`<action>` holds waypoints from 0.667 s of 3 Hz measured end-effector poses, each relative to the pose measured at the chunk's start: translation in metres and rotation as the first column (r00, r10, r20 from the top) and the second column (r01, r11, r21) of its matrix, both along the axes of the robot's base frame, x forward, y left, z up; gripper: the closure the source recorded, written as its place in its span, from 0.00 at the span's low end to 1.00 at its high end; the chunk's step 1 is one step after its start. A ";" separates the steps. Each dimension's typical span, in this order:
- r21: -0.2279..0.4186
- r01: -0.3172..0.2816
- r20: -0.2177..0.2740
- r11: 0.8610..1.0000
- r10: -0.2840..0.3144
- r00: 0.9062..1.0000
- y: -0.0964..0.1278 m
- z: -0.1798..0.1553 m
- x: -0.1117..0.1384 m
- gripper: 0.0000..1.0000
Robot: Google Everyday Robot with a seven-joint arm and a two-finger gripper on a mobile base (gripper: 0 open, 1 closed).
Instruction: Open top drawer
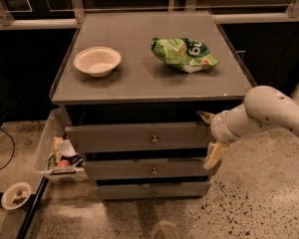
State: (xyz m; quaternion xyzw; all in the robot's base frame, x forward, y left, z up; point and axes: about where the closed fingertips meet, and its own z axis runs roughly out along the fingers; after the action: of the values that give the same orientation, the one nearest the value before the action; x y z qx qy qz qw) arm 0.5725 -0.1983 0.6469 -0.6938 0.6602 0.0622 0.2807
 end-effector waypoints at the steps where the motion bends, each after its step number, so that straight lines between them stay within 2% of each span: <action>1: -0.001 -0.004 0.048 1.000 0.004 0.999 -0.007 -0.005 0.010 0.00; 2: -0.002 -0.006 0.088 1.000 0.007 0.996 -0.012 -0.010 0.024 0.00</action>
Offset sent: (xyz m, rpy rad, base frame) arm 0.0301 -0.0187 -0.0030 -0.0062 -0.1274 -0.0014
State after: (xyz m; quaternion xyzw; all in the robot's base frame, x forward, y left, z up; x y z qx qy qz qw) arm 0.5968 -0.2100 0.6366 -0.6983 0.6450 0.0318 0.3088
